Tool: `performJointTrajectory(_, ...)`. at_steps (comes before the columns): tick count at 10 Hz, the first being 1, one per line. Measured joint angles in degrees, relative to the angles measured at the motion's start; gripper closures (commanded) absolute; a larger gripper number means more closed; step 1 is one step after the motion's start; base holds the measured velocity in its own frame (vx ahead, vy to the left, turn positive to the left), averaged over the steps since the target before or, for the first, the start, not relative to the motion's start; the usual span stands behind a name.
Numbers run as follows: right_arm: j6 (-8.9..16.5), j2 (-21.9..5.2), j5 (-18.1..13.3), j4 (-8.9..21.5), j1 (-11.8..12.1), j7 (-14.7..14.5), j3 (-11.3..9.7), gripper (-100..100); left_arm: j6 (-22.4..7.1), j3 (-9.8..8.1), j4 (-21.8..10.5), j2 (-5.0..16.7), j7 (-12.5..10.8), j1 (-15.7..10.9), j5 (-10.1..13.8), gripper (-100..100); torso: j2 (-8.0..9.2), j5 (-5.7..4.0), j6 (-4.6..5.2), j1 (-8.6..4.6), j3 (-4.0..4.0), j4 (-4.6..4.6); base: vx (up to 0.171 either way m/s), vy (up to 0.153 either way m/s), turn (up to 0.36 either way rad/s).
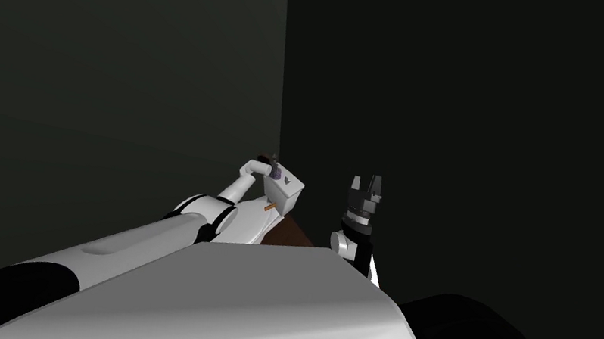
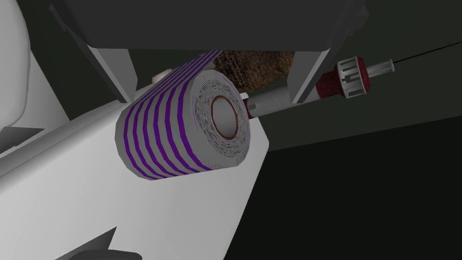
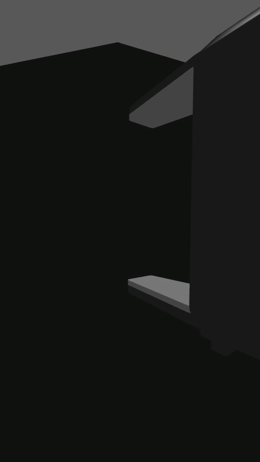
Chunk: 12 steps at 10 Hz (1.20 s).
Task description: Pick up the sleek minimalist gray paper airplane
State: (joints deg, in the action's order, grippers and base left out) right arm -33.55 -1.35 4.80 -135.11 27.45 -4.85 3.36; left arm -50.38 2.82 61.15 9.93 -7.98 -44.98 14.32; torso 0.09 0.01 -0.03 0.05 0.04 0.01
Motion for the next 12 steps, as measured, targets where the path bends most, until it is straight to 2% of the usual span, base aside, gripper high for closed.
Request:
performJointTrajectory(2,0.0,0.0,0.0,0.0,0.0,0.0,0.0,0,-1.77,0.89,1.37,-0.48,-0.34,-0.9,-0.16,-100,0.05,0.01,-0.01,0.05,0.03,0.02,-0.046,0.036,0.08)
performJointTrajectory(3,0.0,0.0,0.0,0.0,0.0,0.0,0.0,0,-3.96,1.7,4.22,-0.81,-0.78,-1.12,-0.53,-100,0.15,0.03,-0.03,0.12,0.09,0.04,-0.048,0.033,0.041)
performJointTrajectory(6,0.0,0.0,0.0,0.0,0.0,0.0,0.0,0,-5.52,3.5,3.8,-1.19,-0.27,-4.44,0.1,-100,0.09,0.0,-0.01,-0.01,0.06,0.02,-0.037,0.013,0.059)
performJointTrajectory(8,0.0,0.0,0.0,0.0,0.0,0.0,0.0,0,-7.94,4.68,5.77,-1.42,-0.44,-5.59,0.07,-100,0.12,0.01,-0.01,0.02,0.07,0.03,-0.046,0.021,0.044)
performJointTrajectory(9,0.0,0.0,0.0,0.0,0.0,0.0,0.0,0,-8.96,5.11,5.39,-1.37,-0.22,-6.98,0.55,-100,0.12,0.01,0.0,0.03,0.07,0.03,-0.036,0.022,0.015)
performJointTrajectory(12,0.0,0.0,0.0,0.0,0.0,0.0,0.0,0,-12.52,6.2,6.03,-1.88,-0.74,-8.58,0.68,-100,-0.01,0.0,-0.01,-0.03,0.0,-0.01,-0.007,0.005,0.012)
